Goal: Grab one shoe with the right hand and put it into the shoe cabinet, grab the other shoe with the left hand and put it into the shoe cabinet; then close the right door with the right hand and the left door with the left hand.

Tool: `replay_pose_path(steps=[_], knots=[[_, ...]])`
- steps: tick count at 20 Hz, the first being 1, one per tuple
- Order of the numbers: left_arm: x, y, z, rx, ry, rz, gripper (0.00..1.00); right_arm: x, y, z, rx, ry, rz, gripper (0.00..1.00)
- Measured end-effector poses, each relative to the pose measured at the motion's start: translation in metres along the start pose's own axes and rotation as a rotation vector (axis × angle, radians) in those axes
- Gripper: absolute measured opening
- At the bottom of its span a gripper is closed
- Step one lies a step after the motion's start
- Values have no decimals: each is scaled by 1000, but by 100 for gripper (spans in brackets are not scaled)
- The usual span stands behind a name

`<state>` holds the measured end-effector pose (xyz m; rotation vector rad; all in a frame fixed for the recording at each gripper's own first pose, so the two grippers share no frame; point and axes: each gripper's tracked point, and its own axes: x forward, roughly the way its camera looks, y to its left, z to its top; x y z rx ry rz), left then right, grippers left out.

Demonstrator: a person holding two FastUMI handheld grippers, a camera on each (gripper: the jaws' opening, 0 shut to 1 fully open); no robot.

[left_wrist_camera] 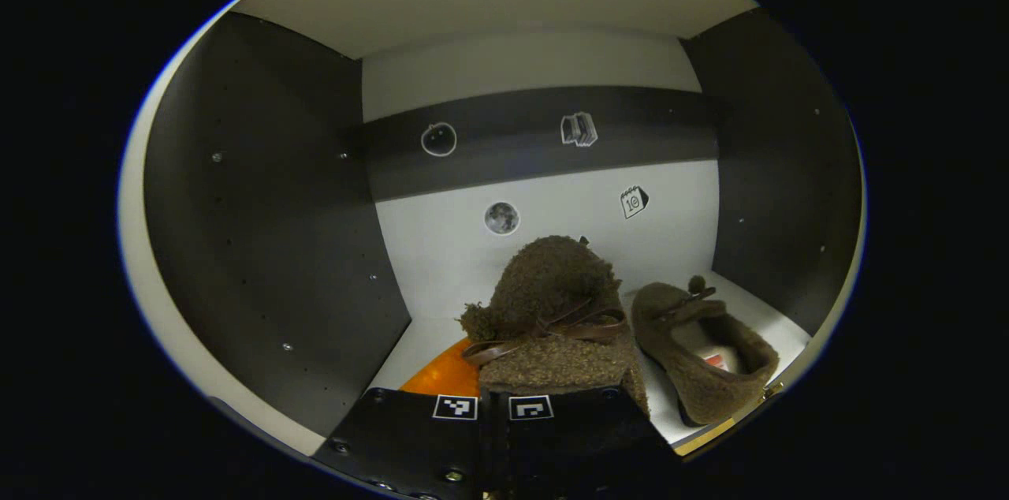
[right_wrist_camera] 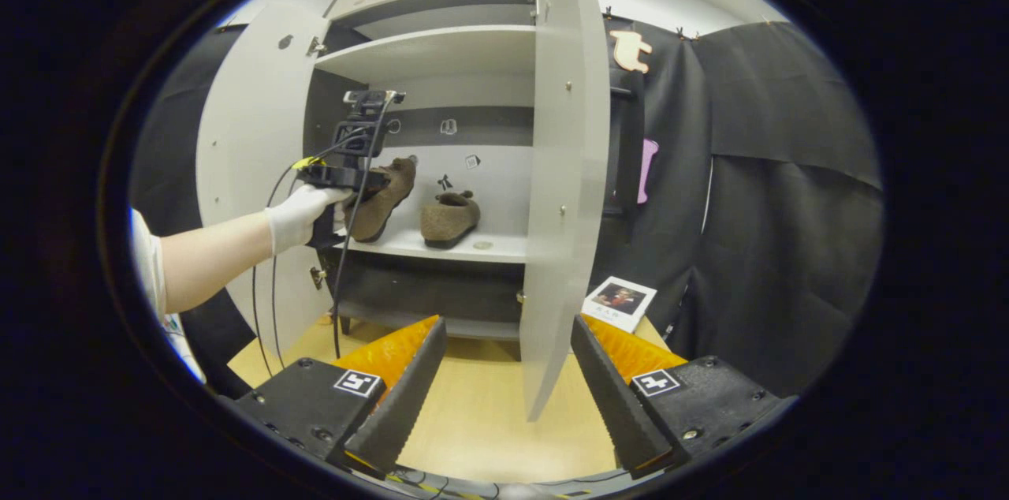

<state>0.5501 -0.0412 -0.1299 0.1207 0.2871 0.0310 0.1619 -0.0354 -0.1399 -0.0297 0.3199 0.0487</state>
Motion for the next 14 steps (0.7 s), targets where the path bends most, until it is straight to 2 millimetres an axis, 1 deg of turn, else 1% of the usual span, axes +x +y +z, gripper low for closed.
replay_pose_path(steps=[3,5,9,10,11,12,13,14], knots=[[19,-3,-22,7,80,0,0,3,-5,-6,17,25,0,100],[29,-2,-31,23,135,11,0,3,-6,-10,31,38,5,100],[35,2,-52,60,259,18,3,4,-8,-14,35,59,11,100],[33,2,-56,61,280,11,6,5,-9,-16,32,65,12,100],[30,2,-56,64,279,-3,10,5,-11,-16,30,71,11,100],[28,4,-53,67,265,-2,18,5,-12,-17,32,71,7,100],[24,9,-50,75,251,4,22,5,-12,-16,40,73,8,100],[21,13,-47,82,237,5,34,5,-12,-16,51,73,13,100]])
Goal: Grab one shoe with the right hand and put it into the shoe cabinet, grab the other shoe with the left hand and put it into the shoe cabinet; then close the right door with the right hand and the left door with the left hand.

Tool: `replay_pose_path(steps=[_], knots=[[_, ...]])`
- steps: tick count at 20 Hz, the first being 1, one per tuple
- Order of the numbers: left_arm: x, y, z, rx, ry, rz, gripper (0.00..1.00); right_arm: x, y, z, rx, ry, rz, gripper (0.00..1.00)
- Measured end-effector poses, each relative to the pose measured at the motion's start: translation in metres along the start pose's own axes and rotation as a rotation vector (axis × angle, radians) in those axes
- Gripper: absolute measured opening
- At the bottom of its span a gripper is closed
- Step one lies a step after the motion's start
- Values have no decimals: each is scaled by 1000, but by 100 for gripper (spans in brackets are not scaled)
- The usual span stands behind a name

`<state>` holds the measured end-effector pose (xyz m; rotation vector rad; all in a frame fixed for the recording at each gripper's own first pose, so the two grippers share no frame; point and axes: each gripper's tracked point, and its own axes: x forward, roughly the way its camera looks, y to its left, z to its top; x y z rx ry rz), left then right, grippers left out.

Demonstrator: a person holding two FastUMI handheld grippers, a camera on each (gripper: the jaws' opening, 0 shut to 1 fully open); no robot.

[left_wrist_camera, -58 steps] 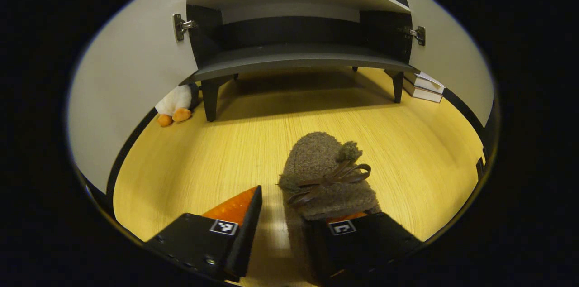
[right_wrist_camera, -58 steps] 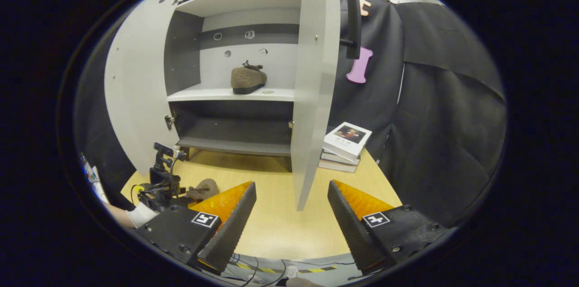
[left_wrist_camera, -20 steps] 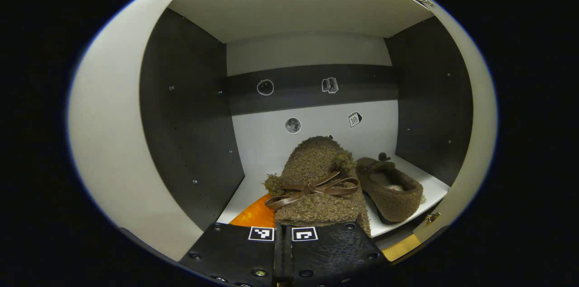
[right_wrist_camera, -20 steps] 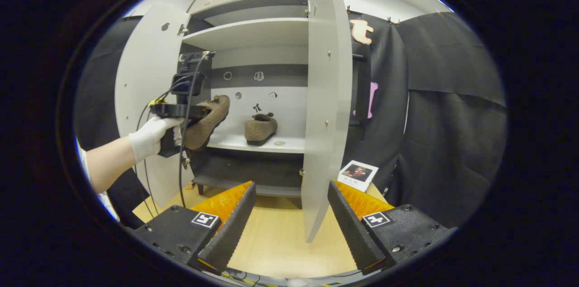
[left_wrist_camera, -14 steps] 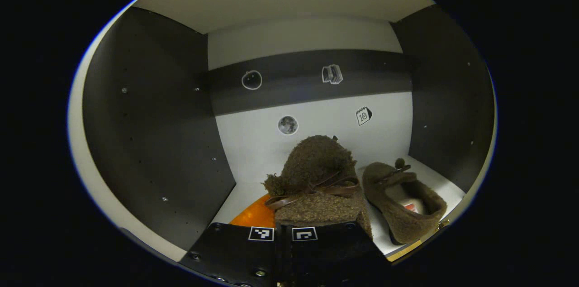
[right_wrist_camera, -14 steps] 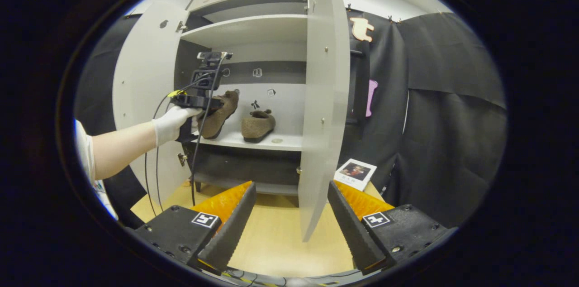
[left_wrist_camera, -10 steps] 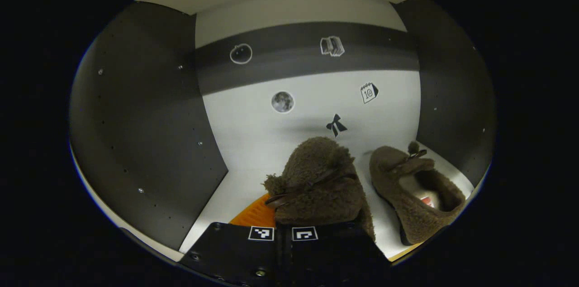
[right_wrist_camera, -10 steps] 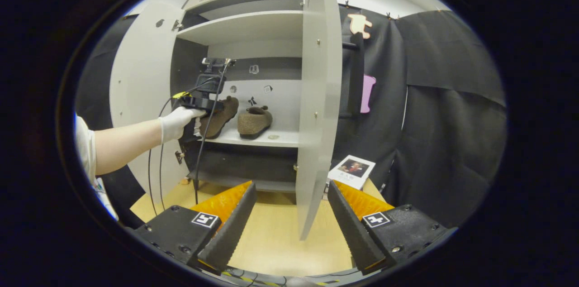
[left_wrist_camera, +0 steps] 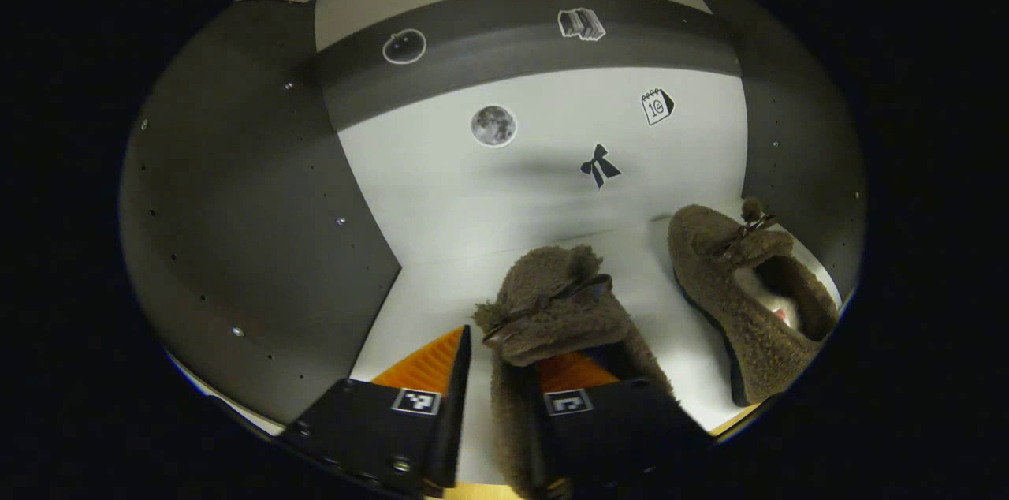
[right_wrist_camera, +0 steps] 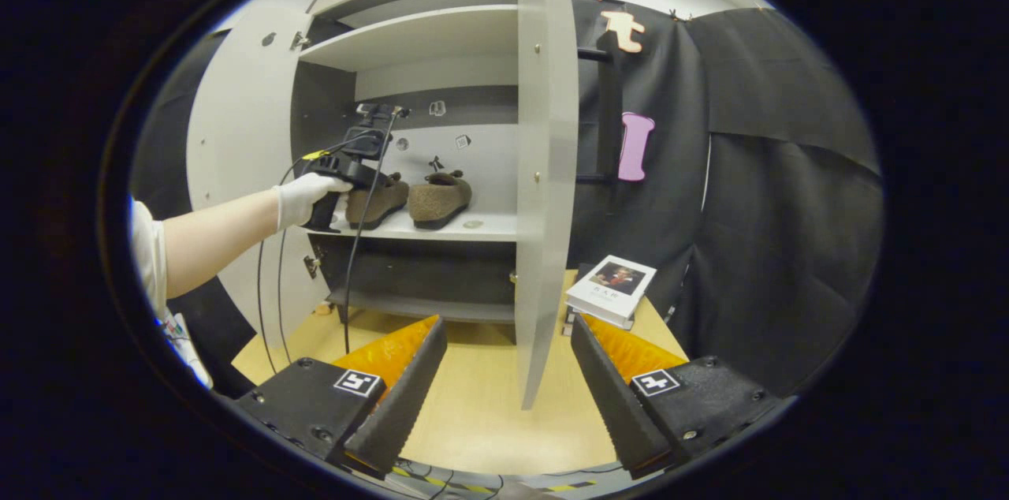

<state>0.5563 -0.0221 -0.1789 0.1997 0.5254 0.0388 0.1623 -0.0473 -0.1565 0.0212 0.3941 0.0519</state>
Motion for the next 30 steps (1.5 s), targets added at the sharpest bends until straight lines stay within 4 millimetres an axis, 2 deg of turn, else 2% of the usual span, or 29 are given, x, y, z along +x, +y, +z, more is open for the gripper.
replay_pose_path(steps=[5,6,11,13,16,17,21,24,27,30], knots=[[-29,12,11,-11,-72,-17,92,-4,5,5,-8,-20,12,100],[-34,12,12,-6,-76,-17,96,-5,9,5,-13,-22,17,100],[-66,8,14,-8,-122,-40,96,-14,23,7,-28,-39,39,100],[-83,12,24,-29,-175,-43,97,-18,28,6,-31,-42,41,100],[-121,17,40,-30,-264,-41,96,-26,33,5,-30,-48,43,100],[-137,17,44,-27,-292,-42,100,-27,35,5,-30,-49,43,100],[-204,22,55,-23,-409,-39,96,-38,40,6,-29,-66,40,100],[-253,26,46,-68,-448,-66,96,-46,46,6,-25,-74,44,100],[-292,40,32,-107,-471,-64,96,-57,55,10,-19,-86,61,100],[-334,47,2,-143,-476,-57,96,-66,60,10,-23,-100,64,100]])
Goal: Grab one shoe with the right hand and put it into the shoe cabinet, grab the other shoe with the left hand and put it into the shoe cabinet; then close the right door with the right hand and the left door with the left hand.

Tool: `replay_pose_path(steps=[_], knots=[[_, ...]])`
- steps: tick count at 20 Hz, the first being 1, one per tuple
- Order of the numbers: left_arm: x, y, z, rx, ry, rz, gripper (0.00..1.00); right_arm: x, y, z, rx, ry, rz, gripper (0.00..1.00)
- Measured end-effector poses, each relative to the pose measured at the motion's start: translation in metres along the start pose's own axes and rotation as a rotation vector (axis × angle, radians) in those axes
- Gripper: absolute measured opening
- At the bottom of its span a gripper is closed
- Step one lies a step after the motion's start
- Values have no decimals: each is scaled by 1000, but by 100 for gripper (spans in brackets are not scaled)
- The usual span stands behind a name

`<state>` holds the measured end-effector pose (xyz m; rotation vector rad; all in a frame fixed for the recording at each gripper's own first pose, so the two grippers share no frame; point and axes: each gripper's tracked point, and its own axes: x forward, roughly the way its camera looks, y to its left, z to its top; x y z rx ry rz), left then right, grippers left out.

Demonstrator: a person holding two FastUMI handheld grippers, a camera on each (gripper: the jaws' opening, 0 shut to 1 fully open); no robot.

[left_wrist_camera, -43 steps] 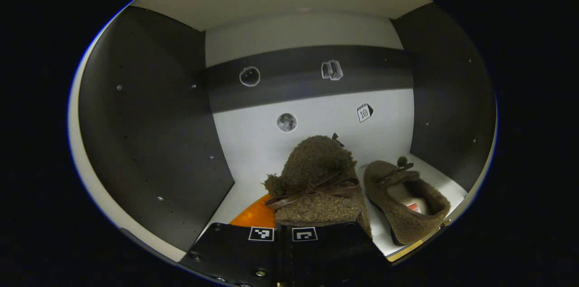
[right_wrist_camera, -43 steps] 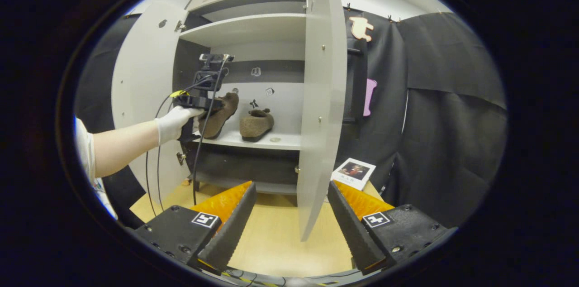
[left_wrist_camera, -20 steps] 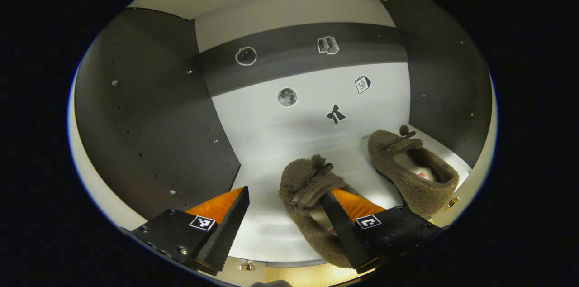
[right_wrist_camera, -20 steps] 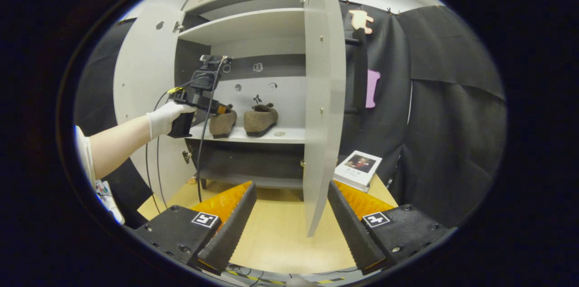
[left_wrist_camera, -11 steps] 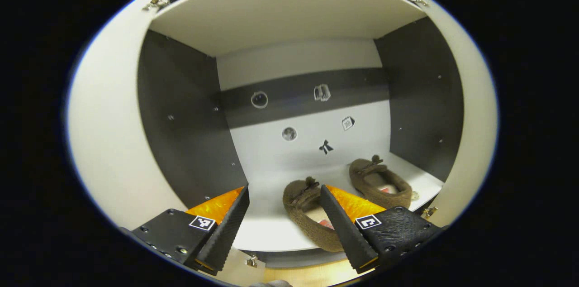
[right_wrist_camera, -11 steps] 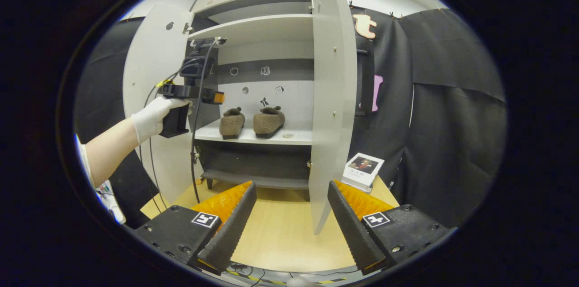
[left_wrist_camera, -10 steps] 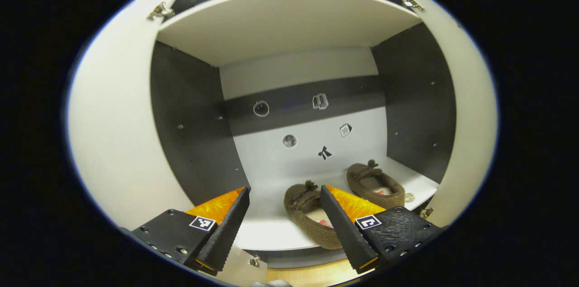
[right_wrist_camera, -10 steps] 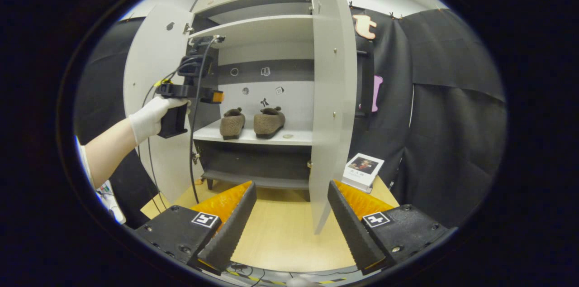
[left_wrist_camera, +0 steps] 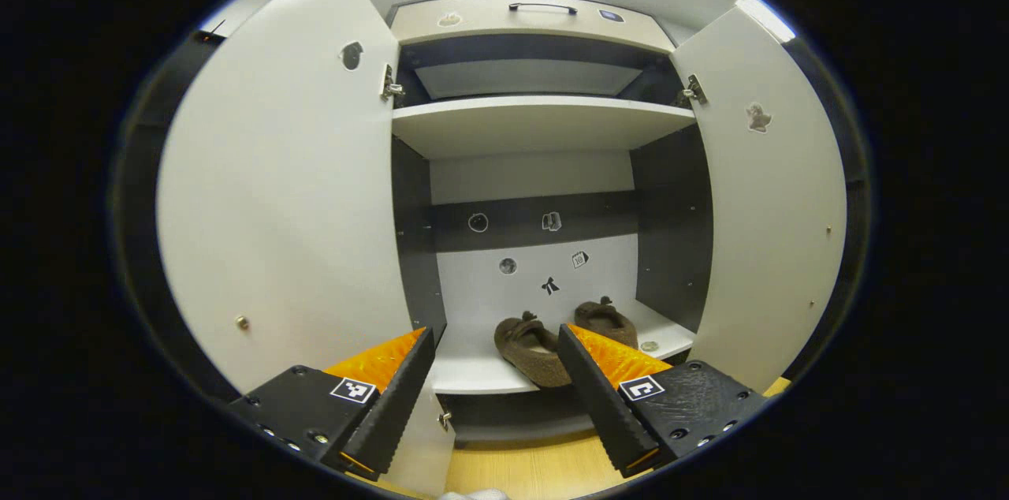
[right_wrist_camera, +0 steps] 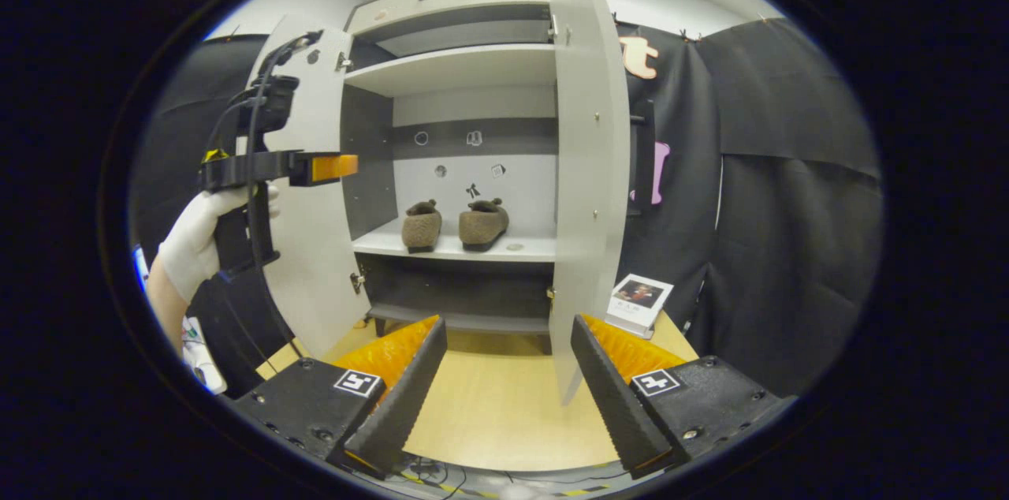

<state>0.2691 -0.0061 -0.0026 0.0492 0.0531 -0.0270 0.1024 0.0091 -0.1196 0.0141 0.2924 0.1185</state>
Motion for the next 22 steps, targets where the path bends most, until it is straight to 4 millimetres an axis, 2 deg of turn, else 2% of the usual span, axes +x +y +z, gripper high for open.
replay_pose_path(steps=[4,9,12,15,17,18,19,22], knots=[[-60,13,-25,6,21,26,96,-12,3,-1,8,-12,-3,100],[-125,13,-64,-13,63,31,96,-23,-5,-4,21,-19,-28,99],[-149,9,-79,15,79,30,96,-28,-14,-4,29,-23,-47,100],[-158,2,-78,10,82,19,96,-28,-24,5,25,-34,-62,100],[-162,0,-74,3,71,23,96,-26,-46,19,25,-61,-100,100],[-163,0,-73,0,70,23,100,-25,-60,28,31,-77,-124,100],[-166,1,-74,-2,69,29,96,-22,-77,39,34,-91,-150,100],[-170,0,-79,-7,77,39,96,-12,-132,67,23,-129,-248,100]])
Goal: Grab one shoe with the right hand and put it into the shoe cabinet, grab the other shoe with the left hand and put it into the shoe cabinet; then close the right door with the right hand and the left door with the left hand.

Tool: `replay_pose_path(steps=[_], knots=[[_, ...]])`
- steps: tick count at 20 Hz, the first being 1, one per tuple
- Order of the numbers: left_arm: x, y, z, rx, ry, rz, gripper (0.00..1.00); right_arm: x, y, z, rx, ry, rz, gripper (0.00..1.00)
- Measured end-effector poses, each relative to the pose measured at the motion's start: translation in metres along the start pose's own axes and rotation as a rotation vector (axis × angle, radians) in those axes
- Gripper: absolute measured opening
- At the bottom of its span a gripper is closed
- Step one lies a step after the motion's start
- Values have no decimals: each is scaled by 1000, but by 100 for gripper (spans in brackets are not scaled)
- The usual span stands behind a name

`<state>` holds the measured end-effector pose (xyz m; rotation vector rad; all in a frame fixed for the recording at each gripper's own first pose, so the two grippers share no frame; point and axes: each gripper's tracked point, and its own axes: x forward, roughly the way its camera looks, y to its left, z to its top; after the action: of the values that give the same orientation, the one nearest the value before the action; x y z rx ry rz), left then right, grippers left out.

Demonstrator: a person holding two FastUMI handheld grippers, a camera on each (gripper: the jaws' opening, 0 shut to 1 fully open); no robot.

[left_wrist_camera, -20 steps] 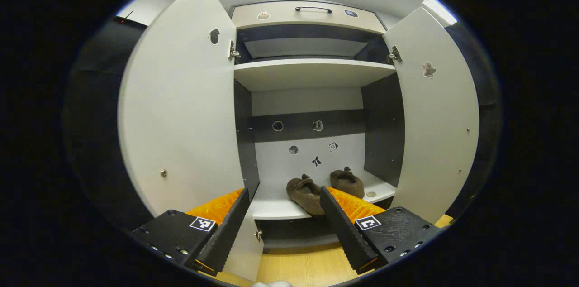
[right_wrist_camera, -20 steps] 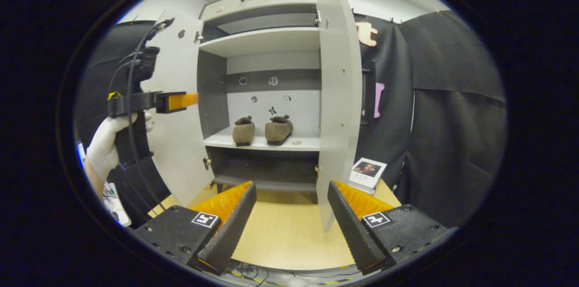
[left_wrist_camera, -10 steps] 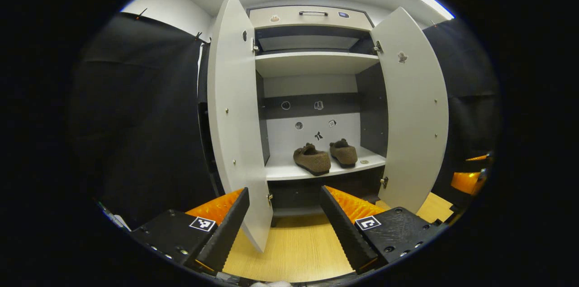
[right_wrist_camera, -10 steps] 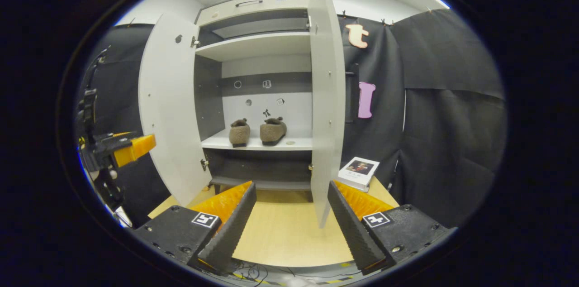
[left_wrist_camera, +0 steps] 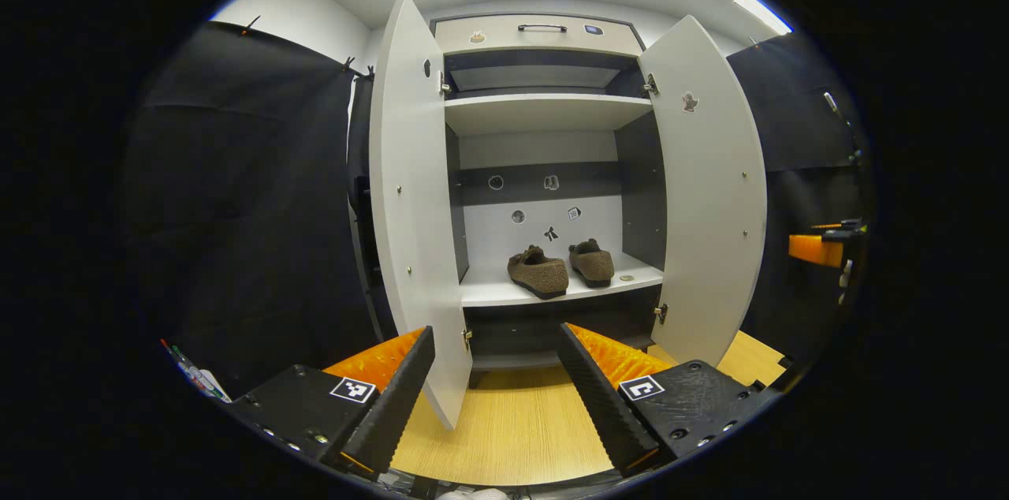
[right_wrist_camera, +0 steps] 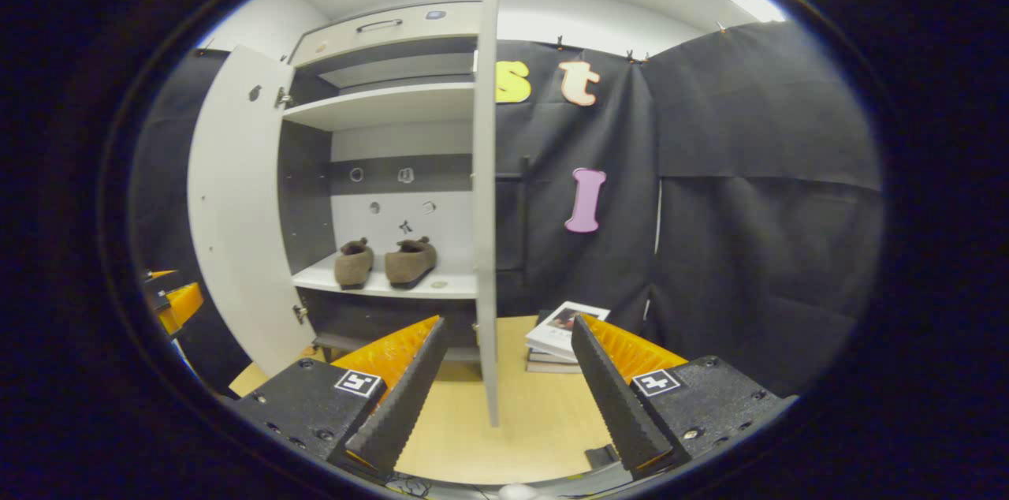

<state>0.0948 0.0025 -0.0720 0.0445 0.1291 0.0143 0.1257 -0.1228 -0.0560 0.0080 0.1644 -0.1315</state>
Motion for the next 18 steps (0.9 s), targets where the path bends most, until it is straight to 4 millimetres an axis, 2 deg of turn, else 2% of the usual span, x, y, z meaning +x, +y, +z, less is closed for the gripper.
replay_pose_path(steps=[4,6,8,10,13,14,15,16,18], knots=[[-2,0,-10,-6,12,23,96,39,-42,33,-8,-52,-69,100],[-1,-1,-13,-12,21,35,96,60,-48,45,-15,-62,-65,99],[0,1,-13,-22,25,54,96,80,-46,54,-17,-69,-44,99],[4,2,-13,-34,23,71,96,92,-34,59,-19,-75,0,100],[13,1,-13,-51,26,88,96,98,-23,60,-44,-78,37,99],[14,0,-12,-55,25,88,96,96,-19,60,-48,-80,55,94],[10,-4,-23,-54,26,86,96,96,-16,59,-44,-69,63,95],[12,-5,-24,-49,26,86,96,97,-12,58,-36,-61,73,90],[13,-3,-24,-44,25,83,96,96,-5,57,-18,-48,89,94]])
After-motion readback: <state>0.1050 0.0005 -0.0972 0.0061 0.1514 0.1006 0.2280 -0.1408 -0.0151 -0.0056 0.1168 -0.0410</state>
